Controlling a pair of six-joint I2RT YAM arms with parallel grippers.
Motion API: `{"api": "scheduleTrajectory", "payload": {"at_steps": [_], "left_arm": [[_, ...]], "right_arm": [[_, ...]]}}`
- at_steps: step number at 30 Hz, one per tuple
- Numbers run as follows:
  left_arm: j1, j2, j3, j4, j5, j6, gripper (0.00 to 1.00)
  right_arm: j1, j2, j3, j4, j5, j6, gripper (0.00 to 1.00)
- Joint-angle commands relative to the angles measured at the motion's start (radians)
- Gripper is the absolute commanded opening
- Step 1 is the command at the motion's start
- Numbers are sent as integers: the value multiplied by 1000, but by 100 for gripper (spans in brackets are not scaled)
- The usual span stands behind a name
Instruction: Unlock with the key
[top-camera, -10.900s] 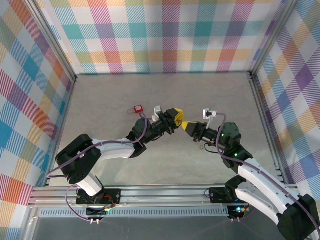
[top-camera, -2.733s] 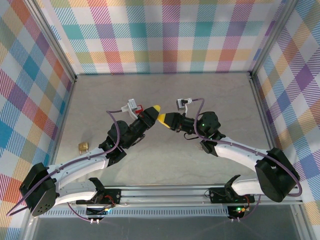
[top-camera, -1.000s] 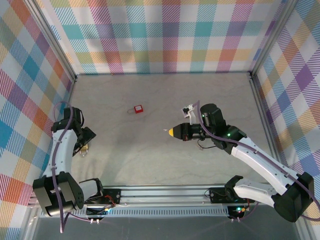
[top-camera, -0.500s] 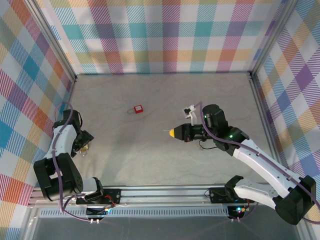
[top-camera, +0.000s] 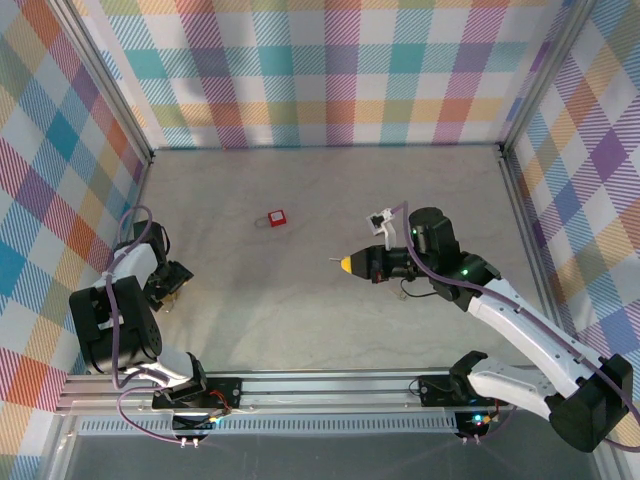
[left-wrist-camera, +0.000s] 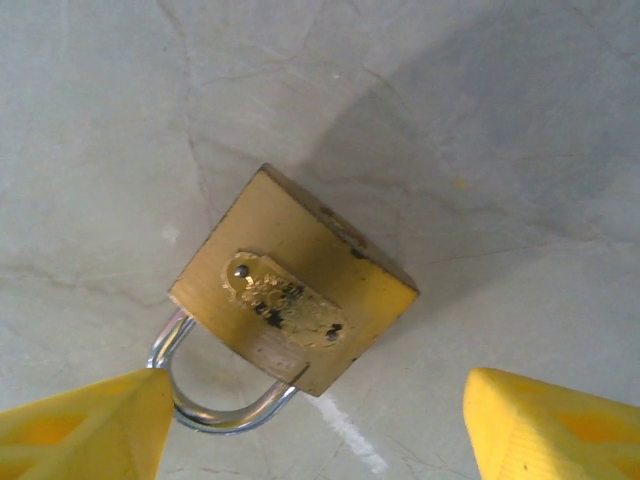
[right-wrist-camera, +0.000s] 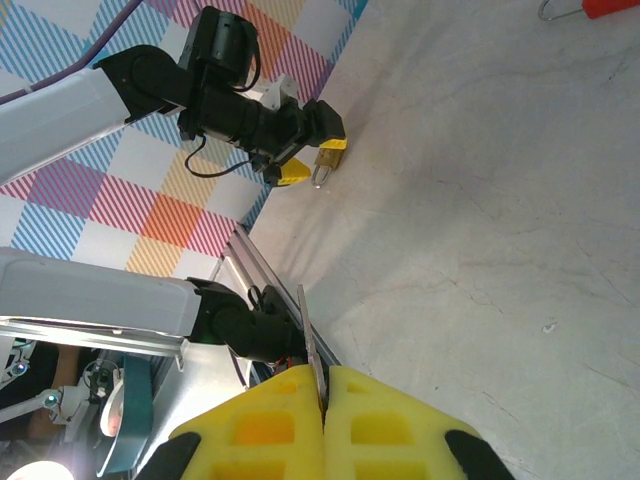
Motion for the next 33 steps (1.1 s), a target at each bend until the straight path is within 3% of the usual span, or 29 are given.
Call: {"api": "scheduleTrajectory", "payload": {"at_steps": [1, 7, 19, 27, 33], "left_arm": [[1, -20, -32, 17, 75, -36, 74], [-37, -59, -70, 37, 123, -110, 74], [-81, -65, -47, 13, 88, -118, 75], [-8, -203, -32, -104, -20, -139, 82], [32, -184, -10, -104, -6, -119, 83]], "right_arm": [[-11, 12, 7, 15, -35, -34, 0], [-20, 53, 11, 43, -54, -32, 0], [-28, 63, 2, 45, -53, -36, 0], [-34, 74, 4, 50, -63, -38, 0], [-37, 68, -2, 39, -65, -48, 0]]}}
